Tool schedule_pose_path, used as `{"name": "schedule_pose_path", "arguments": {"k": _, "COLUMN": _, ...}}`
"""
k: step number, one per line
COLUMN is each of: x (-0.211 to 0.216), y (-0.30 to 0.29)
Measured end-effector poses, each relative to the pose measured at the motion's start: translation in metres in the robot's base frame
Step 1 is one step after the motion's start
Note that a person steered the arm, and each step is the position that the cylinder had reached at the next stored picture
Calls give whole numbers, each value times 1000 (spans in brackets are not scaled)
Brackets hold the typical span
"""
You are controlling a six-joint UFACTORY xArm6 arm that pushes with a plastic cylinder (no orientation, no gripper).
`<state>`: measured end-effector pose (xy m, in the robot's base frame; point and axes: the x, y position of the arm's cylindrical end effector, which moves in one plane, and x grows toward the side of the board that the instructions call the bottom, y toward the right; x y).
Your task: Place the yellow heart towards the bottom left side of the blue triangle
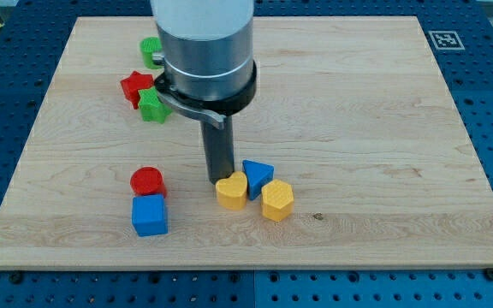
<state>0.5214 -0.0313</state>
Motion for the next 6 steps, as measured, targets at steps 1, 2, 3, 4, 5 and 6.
{"name": "schedule_pose_path", "arguments": {"k": 1, "x": 1, "y": 5}}
{"name": "schedule_pose_path", "arguments": {"k": 2, "x": 2, "y": 10}}
{"name": "schedule_pose_path", "arguments": {"k": 3, "x": 0, "y": 3}}
{"name": "schedule_pose_path", "arguments": {"k": 4, "x": -5, "y": -26}}
{"name": "schedule_pose_path", "arguments": {"k": 5, "x": -22, "y": -52}}
{"name": "schedule_pose_path", "arguments": {"k": 6, "x": -32, "y": -98}}
